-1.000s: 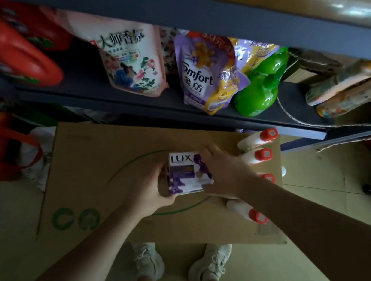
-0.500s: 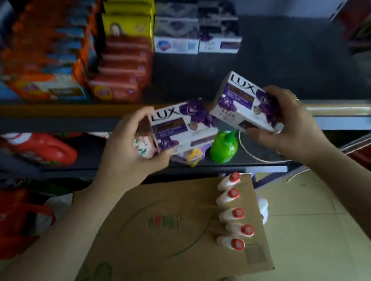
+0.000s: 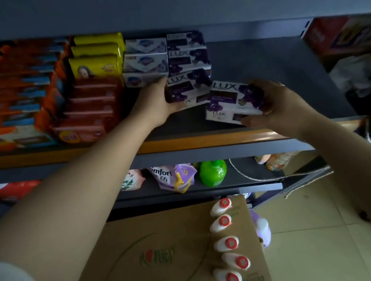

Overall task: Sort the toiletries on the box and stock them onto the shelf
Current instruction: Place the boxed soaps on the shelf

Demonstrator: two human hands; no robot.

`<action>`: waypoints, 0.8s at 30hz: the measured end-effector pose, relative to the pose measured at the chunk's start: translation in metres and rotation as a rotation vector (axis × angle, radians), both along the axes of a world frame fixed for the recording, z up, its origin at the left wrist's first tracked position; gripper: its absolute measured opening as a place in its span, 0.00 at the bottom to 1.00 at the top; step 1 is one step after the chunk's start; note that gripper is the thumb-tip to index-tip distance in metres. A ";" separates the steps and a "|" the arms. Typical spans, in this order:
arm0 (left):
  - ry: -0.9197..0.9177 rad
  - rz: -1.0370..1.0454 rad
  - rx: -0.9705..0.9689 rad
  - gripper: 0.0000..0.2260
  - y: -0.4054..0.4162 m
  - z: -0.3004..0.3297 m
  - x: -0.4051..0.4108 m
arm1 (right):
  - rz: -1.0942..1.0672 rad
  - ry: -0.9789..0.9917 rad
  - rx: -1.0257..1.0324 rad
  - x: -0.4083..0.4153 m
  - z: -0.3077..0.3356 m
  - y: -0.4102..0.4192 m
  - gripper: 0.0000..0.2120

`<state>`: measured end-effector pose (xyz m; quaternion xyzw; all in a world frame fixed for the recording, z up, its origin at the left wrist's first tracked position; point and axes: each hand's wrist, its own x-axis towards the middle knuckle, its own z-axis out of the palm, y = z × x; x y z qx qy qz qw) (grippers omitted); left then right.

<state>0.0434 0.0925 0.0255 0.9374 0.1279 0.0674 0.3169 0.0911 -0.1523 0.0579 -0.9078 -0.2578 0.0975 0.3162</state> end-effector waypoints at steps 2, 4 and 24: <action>-0.070 -0.004 0.014 0.27 -0.003 0.000 0.006 | 0.055 0.024 -0.049 0.009 -0.003 0.007 0.38; -0.084 -0.001 -0.037 0.26 -0.005 -0.001 0.010 | 0.103 0.069 -0.044 0.013 -0.006 0.017 0.39; -0.062 -0.109 0.447 0.22 0.070 0.020 -0.125 | 0.018 0.003 -0.176 -0.010 -0.020 0.081 0.46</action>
